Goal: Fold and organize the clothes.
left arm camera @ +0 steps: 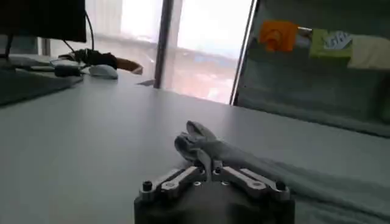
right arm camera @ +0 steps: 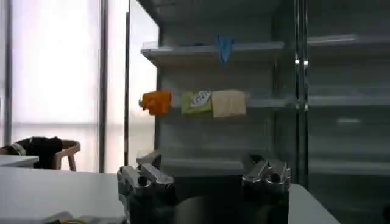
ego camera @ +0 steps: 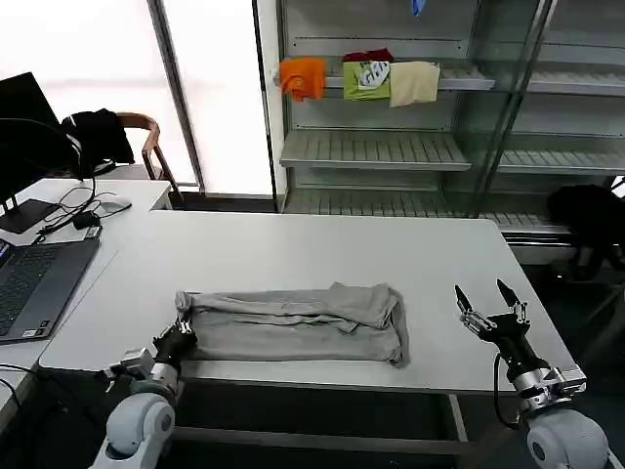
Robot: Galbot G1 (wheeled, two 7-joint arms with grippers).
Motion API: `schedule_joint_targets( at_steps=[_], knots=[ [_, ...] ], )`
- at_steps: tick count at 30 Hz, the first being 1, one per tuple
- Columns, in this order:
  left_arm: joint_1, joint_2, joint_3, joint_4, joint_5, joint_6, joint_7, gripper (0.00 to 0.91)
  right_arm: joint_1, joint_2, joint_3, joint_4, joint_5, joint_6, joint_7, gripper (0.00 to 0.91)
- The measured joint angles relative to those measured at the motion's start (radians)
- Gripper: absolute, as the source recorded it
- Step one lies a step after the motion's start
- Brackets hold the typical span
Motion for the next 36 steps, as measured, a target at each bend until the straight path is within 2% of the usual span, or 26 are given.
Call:
schedule_joint_targets(
  at_steps=[5, 15, 20, 27, 36],
  knots=[
    [-0.017, 0.080, -0.037, 0.004, -0.047, 0.005, -0.004, 0.000, 0.007, 0.001, -0.006, 0.001, 0.000, 0.000, 0.001, 0.907],
    [-0.027, 0.292, -0.193, 0.038, -0.174, 0.020, 0.010, 0.000, 0.035, 0.002, -0.021, 0.004, 0.002, -0.010, 0.004, 0.907],
    [-0.050, 0.353, -0.235, 0.012, -0.220, 0.042, 0.005, 0.000, 0.036, 0.005, -0.025, 0.008, -0.001, -0.014, 0.004, 0.907],
    [-0.070, 0.339, -0.175, -0.077, -0.204, 0.063, 0.005, 0.000, 0.036, 0.009, -0.020, 0.013, -0.002, -0.015, 0.004, 0.907],
    [-0.129, 0.210, 0.033, -0.108, -0.085, 0.070, -0.013, 0.000, 0.045, 0.015, -0.025, 0.003, -0.010, -0.016, 0.003, 0.907]
  ],
)
